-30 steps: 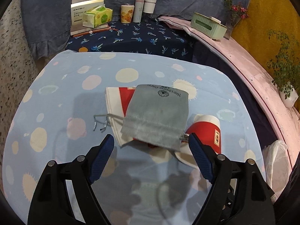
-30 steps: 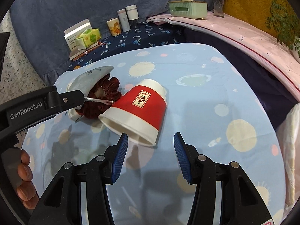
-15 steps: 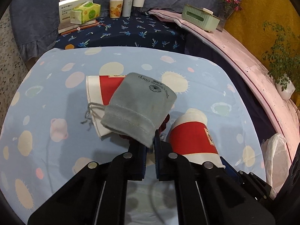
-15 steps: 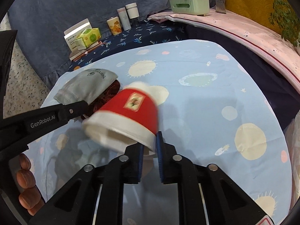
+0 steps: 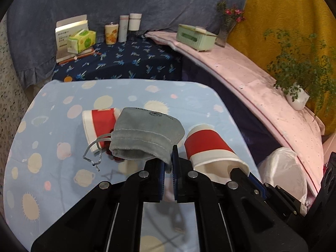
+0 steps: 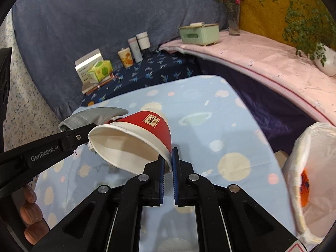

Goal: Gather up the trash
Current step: 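Carry the grey pouch and cup over the white bin and open both tools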

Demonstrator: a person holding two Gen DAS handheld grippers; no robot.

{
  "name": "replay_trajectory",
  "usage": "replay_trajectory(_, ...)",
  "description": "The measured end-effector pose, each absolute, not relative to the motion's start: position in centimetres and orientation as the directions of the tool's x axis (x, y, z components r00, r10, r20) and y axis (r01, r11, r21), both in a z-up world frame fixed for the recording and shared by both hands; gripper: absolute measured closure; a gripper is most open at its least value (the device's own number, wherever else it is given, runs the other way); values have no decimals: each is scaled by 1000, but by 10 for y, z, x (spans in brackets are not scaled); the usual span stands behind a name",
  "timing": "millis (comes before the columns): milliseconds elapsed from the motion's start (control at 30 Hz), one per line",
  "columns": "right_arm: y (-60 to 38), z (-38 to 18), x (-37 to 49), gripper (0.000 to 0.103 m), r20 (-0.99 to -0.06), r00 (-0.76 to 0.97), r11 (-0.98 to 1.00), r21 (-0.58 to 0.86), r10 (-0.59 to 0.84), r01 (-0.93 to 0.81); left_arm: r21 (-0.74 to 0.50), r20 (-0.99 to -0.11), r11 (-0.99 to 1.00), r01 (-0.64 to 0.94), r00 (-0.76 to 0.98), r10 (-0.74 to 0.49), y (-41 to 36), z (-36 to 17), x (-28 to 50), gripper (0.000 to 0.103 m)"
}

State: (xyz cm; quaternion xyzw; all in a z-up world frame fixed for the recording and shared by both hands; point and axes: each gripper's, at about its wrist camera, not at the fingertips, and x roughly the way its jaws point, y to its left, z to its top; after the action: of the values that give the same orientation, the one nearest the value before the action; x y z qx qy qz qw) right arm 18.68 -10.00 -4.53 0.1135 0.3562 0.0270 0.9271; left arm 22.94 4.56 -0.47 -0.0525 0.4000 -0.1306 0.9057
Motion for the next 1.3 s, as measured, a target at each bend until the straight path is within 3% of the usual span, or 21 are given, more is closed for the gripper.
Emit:
replay_trajectory(533, -215, 4, 109, 96, -565, 825, 942, 278, 4, 186, -179, -660, 902, 392, 633, -406, -74, 46, 165, 97)
replay_trajectory(1300, -338, -8, 30, 96, -572, 808, 850, 346, -145, 397, -161, -699, 798, 580, 504, -507, -200, 34, 108, 97)
